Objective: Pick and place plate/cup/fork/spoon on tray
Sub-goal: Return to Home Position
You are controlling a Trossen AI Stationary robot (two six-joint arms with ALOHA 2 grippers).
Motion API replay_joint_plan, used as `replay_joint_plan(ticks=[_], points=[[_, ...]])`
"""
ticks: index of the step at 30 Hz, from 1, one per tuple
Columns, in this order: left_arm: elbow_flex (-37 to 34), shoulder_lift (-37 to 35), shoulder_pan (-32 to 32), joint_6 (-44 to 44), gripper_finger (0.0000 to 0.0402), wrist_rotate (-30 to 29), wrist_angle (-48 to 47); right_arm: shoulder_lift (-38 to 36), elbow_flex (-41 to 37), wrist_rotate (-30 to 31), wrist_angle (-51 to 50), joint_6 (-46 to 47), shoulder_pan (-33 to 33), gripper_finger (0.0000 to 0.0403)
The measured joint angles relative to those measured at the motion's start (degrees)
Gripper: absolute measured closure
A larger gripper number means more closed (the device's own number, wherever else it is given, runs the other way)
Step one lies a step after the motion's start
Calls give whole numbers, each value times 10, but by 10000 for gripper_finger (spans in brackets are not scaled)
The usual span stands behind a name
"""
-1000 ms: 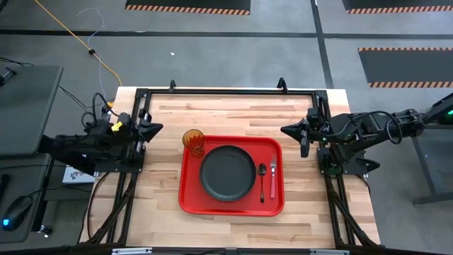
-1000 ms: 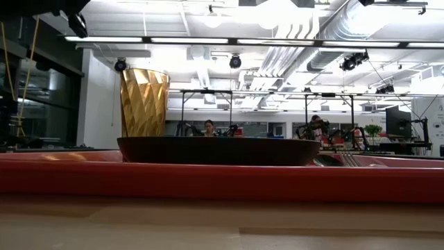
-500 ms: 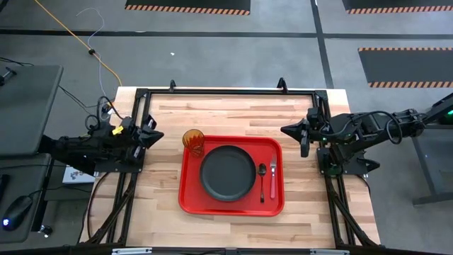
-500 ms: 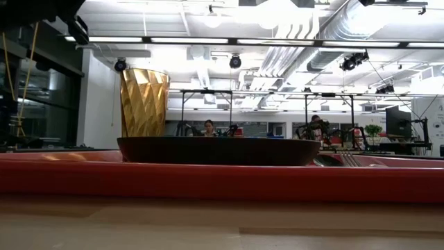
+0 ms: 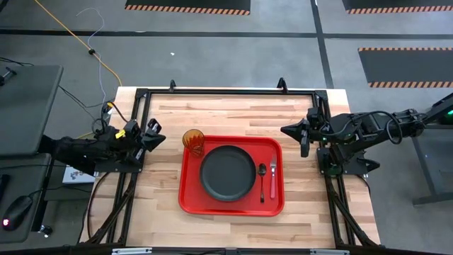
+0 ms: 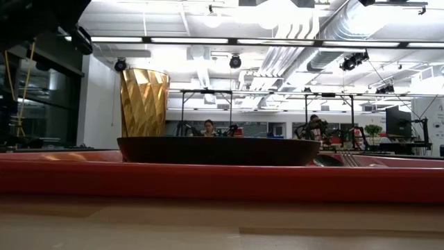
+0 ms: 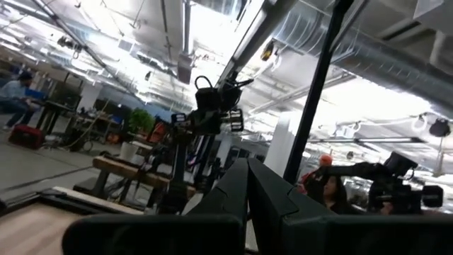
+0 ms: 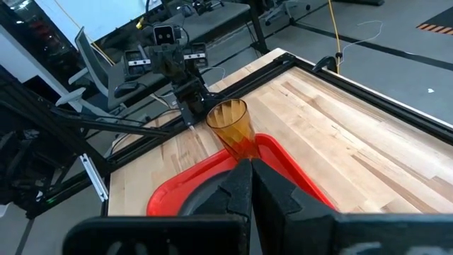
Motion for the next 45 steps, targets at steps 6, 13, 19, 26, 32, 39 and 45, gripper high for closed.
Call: replay_joint_plan(ticks=[6, 13, 19, 26, 32, 39, 45], points=[[-1, 0, 0, 14, 401, 0, -35, 0, 0, -2, 0, 0, 0, 403], [-1, 0, 0, 11, 401, 15, -149, -1, 0, -2, -1, -1, 0, 403], [-1, 0, 5, 44, 401, 0, -170, -15, 0, -4, -1, 0, 0, 403], [-1, 0, 18, 49, 401, -33, -248, -36, 0, -6, -1, 0, 0, 403], [-1, 0, 17, 69, 401, -33, -259, -39, 0, -15, 0, 0, 0, 403], [-1, 0, 17, 67, 401, -33, -259, -39, 0, -17, 1, -3, 0, 403], [-1, 0, 17, 93, 401, -31, -259, -39, 0, -17, 1, -7, 0, 403]])
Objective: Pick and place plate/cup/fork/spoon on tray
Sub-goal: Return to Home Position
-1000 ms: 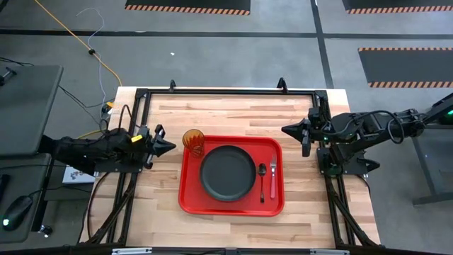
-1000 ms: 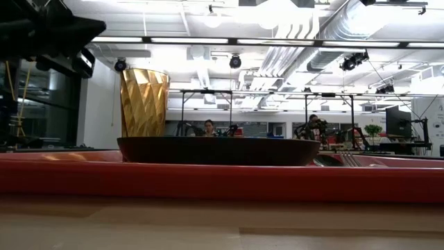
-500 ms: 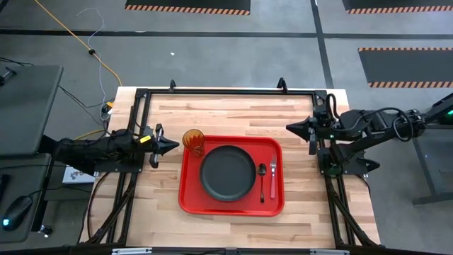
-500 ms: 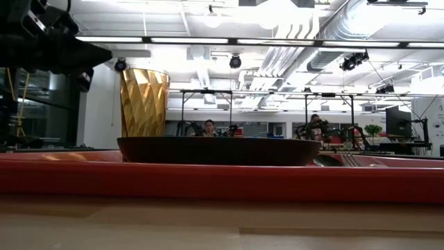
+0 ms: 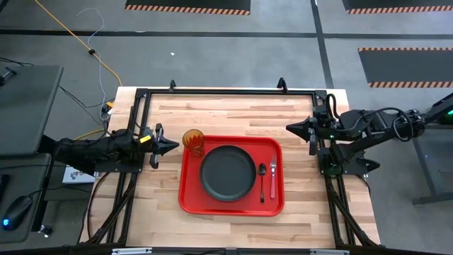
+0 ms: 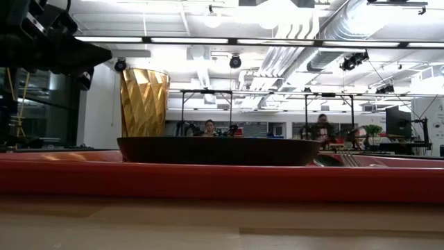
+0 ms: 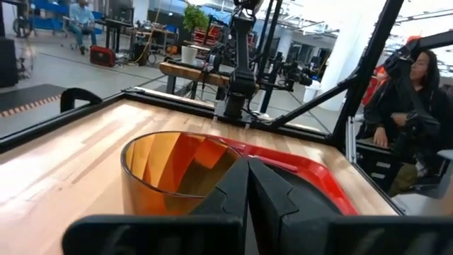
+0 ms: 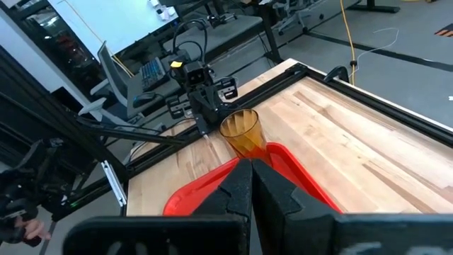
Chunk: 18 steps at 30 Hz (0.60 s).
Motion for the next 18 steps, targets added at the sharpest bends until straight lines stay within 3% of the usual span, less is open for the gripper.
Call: replay_joint_plan(ticks=[18], points=[[0, 0, 0, 11, 401, 14, -2, 0, 0, 3, -27, -9, 0, 403]])
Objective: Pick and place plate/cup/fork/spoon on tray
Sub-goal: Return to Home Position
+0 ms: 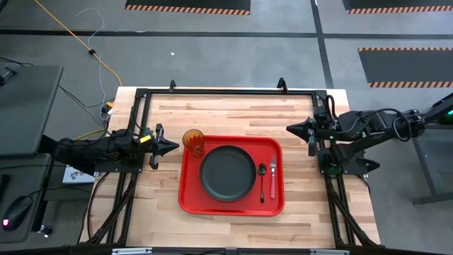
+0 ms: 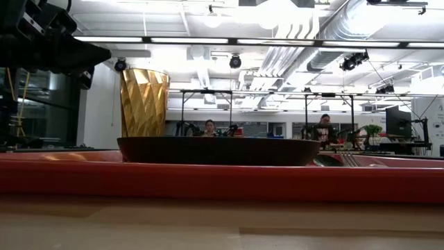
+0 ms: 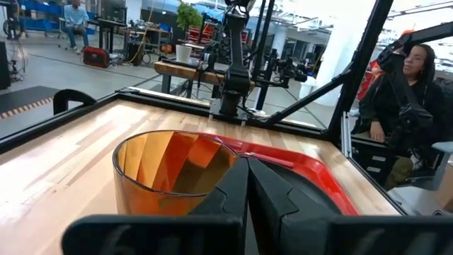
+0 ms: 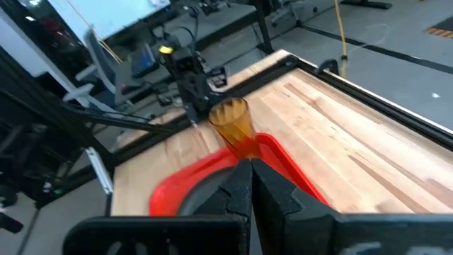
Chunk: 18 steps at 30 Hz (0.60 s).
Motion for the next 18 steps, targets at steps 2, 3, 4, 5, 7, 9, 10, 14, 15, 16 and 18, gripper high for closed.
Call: replay_joint_plan(ticks=[2, 3, 4, 5, 7, 9, 10, 14, 15, 16, 18], points=[[0, 0, 0, 0, 401, 0, 0, 0, 0, 6, -15, 2, 0, 403], [0, 0, 0, 0, 401, 0, 0, -1, 0, 6, -21, 4, 0, 403], [0, 0, 0, 0, 401, 0, 0, -4, 0, 6, -27, 6, 0, 403], [0, 0, 0, 0, 401, 0, 0, -9, 0, 6, -29, 10, 0, 403], [0, 0, 0, 0, 401, 0, 0, -22, -14, 6, -6, 10, 2, 403], [0, 0, 0, 0, 401, 0, 0, -50, -55, 6, 32, 10, 10, 403], [0, 0, 0, 0, 401, 0, 0, -67, -83, 6, 60, 10, 16, 403], [0, 0, 0, 0, 401, 0, 0, -144, -216, 5, 180, 15, 33, 403], [0, 0, 0, 0, 401, 0, 0, -162, -250, 5, 215, 15, 37, 403], [0, 0, 0, 0, 401, 0, 0, -178, -280, 4, 245, 15, 42, 403], [0, 0, 0, 0, 401, 0, 0, -207, -337, 4, 301, 16, 48, 403]])
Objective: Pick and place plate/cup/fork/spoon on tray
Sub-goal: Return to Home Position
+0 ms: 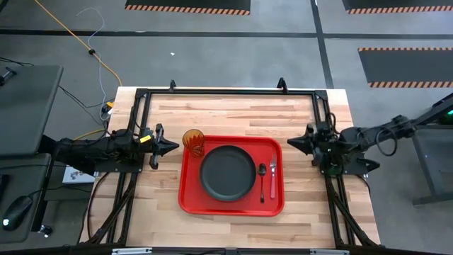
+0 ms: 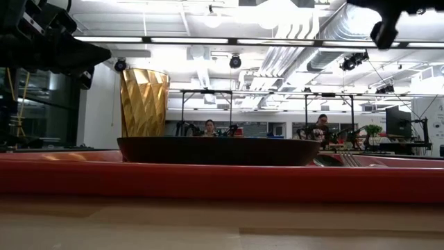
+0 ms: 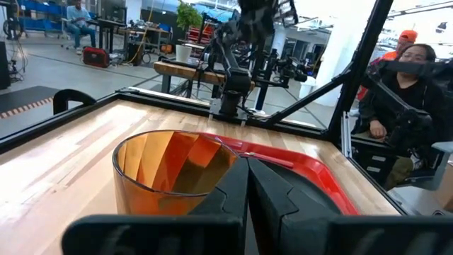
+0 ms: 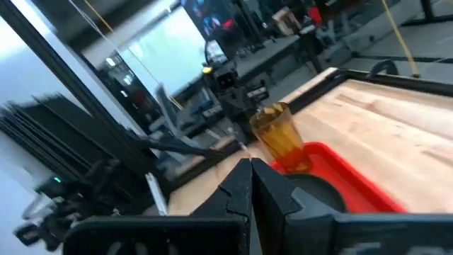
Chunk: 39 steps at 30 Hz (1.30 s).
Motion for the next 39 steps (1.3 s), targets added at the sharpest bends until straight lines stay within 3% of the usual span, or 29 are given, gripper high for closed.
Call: replay_joint_plan(ticks=[6, 19, 26, 32, 39], points=[[0, 0, 0, 0, 401, 0, 0, -68, -116, -5, 146, 0, 3, 403], [0, 0, 0, 0, 401, 0, 0, -208, -190, -102, 161, -10, -130, 403], [0, 0, 0, 0, 401, 0, 0, -216, -215, -171, 182, -68, -181, 403], [0, 0, 0, 0, 401, 0, 0, -216, -215, -167, 170, -149, -184, 403], [0, 0, 0, 0, 401, 0, 0, -216, -215, -173, 102, -149, -184, 403]])
